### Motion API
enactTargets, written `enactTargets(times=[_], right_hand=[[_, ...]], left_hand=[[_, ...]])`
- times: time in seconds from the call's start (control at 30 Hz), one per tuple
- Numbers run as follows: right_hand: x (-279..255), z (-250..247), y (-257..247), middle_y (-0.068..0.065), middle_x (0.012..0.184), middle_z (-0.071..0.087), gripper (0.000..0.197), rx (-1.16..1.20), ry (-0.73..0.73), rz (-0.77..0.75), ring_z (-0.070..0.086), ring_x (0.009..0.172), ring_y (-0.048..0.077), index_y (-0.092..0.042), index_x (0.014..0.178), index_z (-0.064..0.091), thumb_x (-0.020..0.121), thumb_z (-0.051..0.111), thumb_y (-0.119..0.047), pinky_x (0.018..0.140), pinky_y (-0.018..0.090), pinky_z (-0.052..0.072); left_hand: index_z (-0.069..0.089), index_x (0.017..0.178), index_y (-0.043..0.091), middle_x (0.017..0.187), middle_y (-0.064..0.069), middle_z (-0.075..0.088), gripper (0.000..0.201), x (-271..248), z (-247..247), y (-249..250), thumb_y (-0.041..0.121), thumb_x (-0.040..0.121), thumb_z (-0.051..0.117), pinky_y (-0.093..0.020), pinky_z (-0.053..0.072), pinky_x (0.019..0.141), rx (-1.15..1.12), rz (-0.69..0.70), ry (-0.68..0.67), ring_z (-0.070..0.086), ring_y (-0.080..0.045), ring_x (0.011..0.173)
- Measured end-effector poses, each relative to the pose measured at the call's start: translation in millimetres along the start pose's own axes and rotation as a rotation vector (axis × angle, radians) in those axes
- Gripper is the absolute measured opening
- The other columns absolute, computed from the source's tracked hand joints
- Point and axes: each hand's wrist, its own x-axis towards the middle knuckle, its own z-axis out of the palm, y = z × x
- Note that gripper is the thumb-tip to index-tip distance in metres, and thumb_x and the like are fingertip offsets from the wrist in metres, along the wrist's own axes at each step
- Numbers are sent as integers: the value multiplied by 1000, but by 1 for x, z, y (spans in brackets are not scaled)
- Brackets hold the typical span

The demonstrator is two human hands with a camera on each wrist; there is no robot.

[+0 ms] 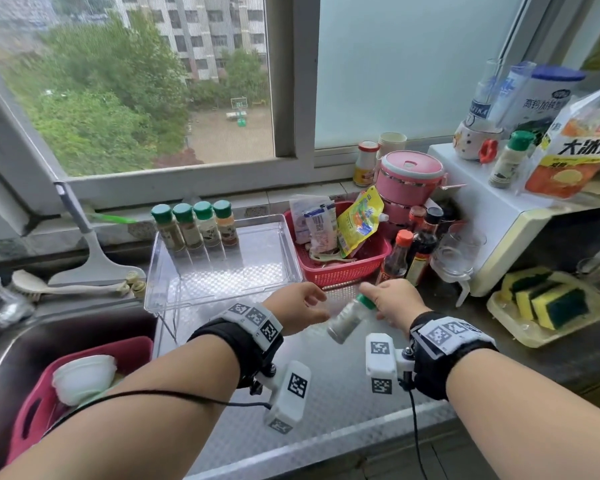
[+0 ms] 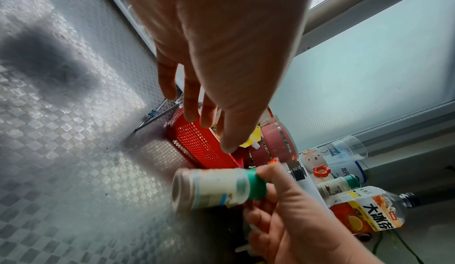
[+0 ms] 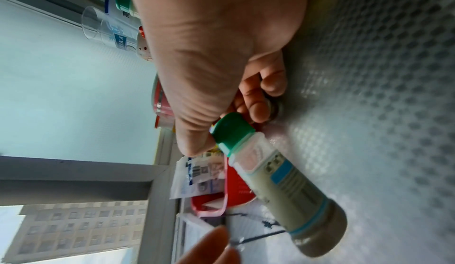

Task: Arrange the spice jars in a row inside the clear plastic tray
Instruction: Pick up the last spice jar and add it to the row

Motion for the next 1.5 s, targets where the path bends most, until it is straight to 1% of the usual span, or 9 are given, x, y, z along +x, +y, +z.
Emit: enactTargets(times=[0.2,0.37,0.6,0.83,0.97,1.03,1.17,1.27,1.5], right_hand=[[-1,18,-43,5,50,49,32,350,-23,-32,40,39,16,-10,65,62,80,66,-38,44,24,32],[-5,32,-69,1,64,57,44,510,-168,-88,45,48,11,-10,89,65,75,71,-51,46,23,35],[-12,67,-104,4,88,66,34,485,-452,-176,57,66,14,-16,108,64,81,70,-36,53,23,41],[-1,92,-143,11,106,69,34,363,-398,-266,60,80,19,-18,111,61,80,72,-29,63,28,44],[16,104,-165,10,107,65,42,359,-330,-272,56,76,12,-10,121,57,82,70,-16,58,22,42],[28,109,-174,9,111,65,43,357,-301,-268,58,80,12,-9,121,58,80,72,-11,63,23,46],[59,124,-187,10,115,68,36,290,-215,-268,63,108,26,-17,106,62,74,77,-13,100,49,48],[79,134,-196,8,113,69,34,238,-191,-275,63,108,26,-23,102,59,74,77,-16,101,50,48],[104,151,-205,5,117,68,46,91,-164,-286,61,104,20,-13,121,59,78,74,-19,100,44,47]], left_hand=[[60,112,20,104,-3,68,43,-3,-14,-9,40,76,73,-30,51,81,-35,-37,-20,64,-19,91],[55,99,21,91,-3,68,22,-9,-37,-25,36,86,63,-27,48,71,-131,-9,18,64,-19,84],[53,107,13,90,1,62,26,-15,-65,-52,32,90,59,-41,53,90,-337,-2,25,64,-18,83],[56,125,21,117,3,68,52,-16,-94,-88,52,82,59,-35,51,93,-195,-106,179,64,-16,105],[51,133,17,130,-1,61,53,-15,-112,-106,45,88,55,-31,47,95,-238,-174,266,59,-19,114],[52,132,14,129,-3,62,48,-13,-120,-113,39,90,54,-31,47,97,-268,-190,302,60,-19,114],[54,128,15,124,-3,64,43,-6,-138,-127,36,91,53,-36,49,98,-362,-226,362,61,-19,110],[55,126,15,122,-2,64,39,2,-146,-134,33,91,53,-31,48,94,-384,-239,380,61,-18,110],[57,124,16,114,-3,65,32,20,-153,-151,21,94,48,-34,52,85,-484,-281,377,62,-22,107]])
